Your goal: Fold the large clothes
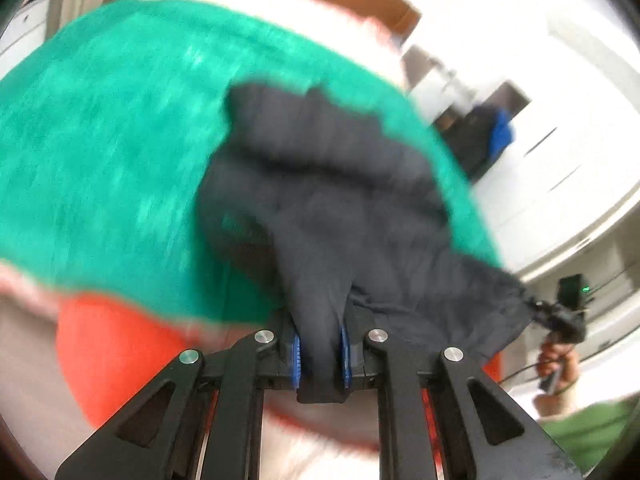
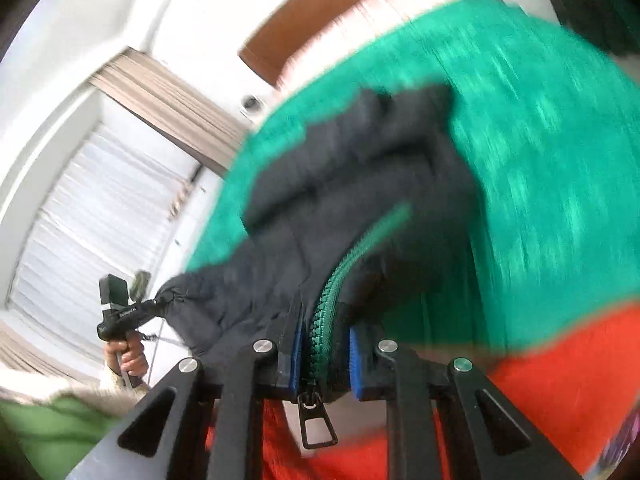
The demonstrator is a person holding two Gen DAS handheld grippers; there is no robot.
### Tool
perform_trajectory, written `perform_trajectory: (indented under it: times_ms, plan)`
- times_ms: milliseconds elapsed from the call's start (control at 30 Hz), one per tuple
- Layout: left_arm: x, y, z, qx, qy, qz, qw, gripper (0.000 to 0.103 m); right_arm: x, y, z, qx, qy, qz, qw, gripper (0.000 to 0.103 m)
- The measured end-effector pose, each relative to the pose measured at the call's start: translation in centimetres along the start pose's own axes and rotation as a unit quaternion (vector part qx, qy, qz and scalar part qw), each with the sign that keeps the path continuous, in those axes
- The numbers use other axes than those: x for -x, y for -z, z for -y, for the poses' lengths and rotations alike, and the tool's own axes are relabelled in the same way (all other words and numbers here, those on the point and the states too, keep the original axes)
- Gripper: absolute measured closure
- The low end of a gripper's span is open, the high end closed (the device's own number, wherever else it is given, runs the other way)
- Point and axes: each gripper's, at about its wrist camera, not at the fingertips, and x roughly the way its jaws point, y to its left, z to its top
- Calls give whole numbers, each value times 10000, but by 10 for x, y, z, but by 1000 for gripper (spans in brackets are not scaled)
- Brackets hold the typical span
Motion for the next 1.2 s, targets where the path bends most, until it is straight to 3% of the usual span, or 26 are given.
perform_trajectory:
  times_ms: [67,167,267,300,333,367,400,433,533,700,767,900,933,967,1000,1033,1200]
  plan:
    - [-1,-39,5,-107,135,299,9994,90,-6,-44,-5,264,-101,248,9993,85]
    - [-17,-104,19,-360,24,801,9961,89,-30,-120,-6,545,-32,606,9967,85]
    - [-47,-172,24,-256,-117,1088,9937,78,-67,-196,8,294,29,995,9946,84]
    - [-62,-195,26,-220,-236,1118,9932,64,-82,-220,12,237,-4,1065,9940,81]
    - [-77,-216,26,-258,-440,1111,9925,35,-95,-236,18,130,32,1116,9937,68]
    - [-90,-231,28,-319,-783,1160,9896,20,-115,-257,29,-107,101,1109,9937,56]
    - [-103,-245,28,-356,-1238,1341,9826,4,-126,-267,36,-213,217,1078,9937,24]
    - [-107,-243,28,-403,-1407,1438,9787,4,-137,-273,39,-224,458,1132,9923,0]
    - [-131,-247,24,-418,-1602,1324,9773,4,-152,-274,34,105,860,1469,9853,1]
    - [-196,-229,40,-1003,-1667,1051,9752,4,-206,-262,7,1188,1403,1073,9771,1]
    - [-226,-219,53,-1419,-1889,999,9665,4,-244,-261,-4,1801,1757,903,9636,1]
    - [-285,-213,53,-1977,-2648,974,9388,4,-308,-248,5,2348,2243,524,9443,1]
    - [-302,-209,36,-1849,-2713,771,9414,3,-322,-244,17,2325,2264,360,9452,0]
    - [-308,-205,18,-1582,-2401,751,9548,3,-333,-240,31,2194,2064,280,9531,0]
    - [-304,-202,8,-1370,-2175,965,9616,3,-333,-235,38,2030,1827,419,9611,0]
    - [-299,-198,0,-1227,-1999,1168,9651,2,-332,-233,45,1973,1686,565,9641,0]
    - [-306,-195,-9,-1161,-1740,1209,9704,2,-336,-227,69,1774,1343,687,9725,0]
